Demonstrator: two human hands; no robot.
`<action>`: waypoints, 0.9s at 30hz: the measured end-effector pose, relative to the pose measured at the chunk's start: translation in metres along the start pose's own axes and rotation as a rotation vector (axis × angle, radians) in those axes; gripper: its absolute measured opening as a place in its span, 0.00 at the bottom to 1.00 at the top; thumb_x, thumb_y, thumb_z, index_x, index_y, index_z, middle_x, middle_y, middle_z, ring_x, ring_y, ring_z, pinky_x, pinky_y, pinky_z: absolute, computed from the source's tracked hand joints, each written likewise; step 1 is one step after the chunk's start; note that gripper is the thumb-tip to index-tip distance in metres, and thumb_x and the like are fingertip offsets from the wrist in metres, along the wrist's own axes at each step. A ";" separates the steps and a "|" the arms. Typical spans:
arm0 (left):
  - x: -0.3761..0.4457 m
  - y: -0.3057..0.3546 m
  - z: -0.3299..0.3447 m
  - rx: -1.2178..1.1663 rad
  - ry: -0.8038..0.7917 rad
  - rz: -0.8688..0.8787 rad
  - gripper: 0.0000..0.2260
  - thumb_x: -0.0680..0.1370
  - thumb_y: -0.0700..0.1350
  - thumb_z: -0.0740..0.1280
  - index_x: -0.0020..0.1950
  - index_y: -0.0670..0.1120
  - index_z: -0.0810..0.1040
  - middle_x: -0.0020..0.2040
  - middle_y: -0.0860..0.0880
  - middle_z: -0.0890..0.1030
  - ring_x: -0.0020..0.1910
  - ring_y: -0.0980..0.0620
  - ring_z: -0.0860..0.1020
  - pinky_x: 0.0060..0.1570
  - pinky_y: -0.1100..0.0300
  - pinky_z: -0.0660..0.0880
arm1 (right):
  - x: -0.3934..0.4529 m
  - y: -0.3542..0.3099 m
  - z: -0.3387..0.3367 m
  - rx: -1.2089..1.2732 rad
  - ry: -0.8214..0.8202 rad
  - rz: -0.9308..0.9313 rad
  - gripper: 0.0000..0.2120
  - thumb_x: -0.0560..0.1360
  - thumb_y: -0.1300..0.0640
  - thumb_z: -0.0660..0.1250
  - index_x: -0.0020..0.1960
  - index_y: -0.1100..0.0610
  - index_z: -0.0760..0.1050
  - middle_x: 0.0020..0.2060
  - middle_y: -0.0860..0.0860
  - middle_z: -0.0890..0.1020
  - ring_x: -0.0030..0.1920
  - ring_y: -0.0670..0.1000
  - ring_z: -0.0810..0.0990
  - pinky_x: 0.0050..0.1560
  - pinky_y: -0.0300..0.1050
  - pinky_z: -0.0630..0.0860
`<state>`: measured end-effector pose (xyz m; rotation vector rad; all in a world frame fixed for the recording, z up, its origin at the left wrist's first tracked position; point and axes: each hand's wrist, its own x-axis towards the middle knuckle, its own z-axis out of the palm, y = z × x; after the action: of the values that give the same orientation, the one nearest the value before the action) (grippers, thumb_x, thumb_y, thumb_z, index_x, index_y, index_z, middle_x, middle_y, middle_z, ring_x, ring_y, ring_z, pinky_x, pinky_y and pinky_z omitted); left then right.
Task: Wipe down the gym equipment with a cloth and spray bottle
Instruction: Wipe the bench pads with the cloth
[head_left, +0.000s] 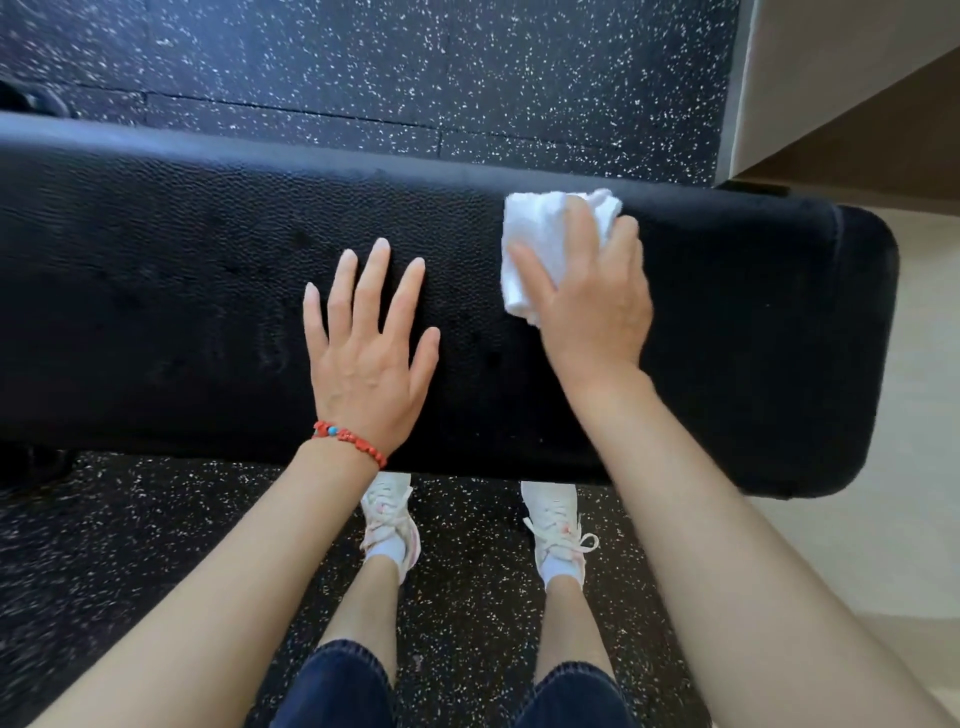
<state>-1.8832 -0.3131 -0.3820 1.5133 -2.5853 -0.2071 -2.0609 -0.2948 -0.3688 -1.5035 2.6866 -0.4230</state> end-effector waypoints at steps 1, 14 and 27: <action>0.000 0.000 0.000 -0.003 -0.001 -0.001 0.22 0.78 0.51 0.58 0.71 0.47 0.67 0.72 0.42 0.66 0.71 0.41 0.61 0.68 0.39 0.54 | 0.002 0.015 -0.004 -0.027 -0.022 0.001 0.25 0.72 0.41 0.59 0.58 0.60 0.74 0.44 0.63 0.76 0.41 0.61 0.76 0.32 0.49 0.73; -0.004 -0.014 -0.013 -0.092 -0.019 0.060 0.22 0.78 0.50 0.57 0.71 0.43 0.67 0.72 0.41 0.66 0.71 0.41 0.61 0.69 0.41 0.55 | 0.006 -0.048 0.008 0.072 -0.014 0.170 0.22 0.72 0.43 0.64 0.57 0.58 0.75 0.46 0.62 0.75 0.43 0.60 0.75 0.35 0.47 0.72; -0.014 -0.036 -0.005 -0.003 -0.008 0.114 0.23 0.78 0.50 0.58 0.72 0.45 0.66 0.72 0.42 0.66 0.71 0.41 0.60 0.69 0.41 0.54 | -0.012 0.020 -0.020 0.026 -0.006 0.506 0.25 0.74 0.43 0.62 0.64 0.57 0.68 0.56 0.62 0.70 0.55 0.61 0.70 0.48 0.54 0.70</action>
<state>-1.8445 -0.3187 -0.3848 1.3616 -2.6659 -0.2049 -2.0745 -0.2699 -0.3560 -0.7630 2.8955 -0.4152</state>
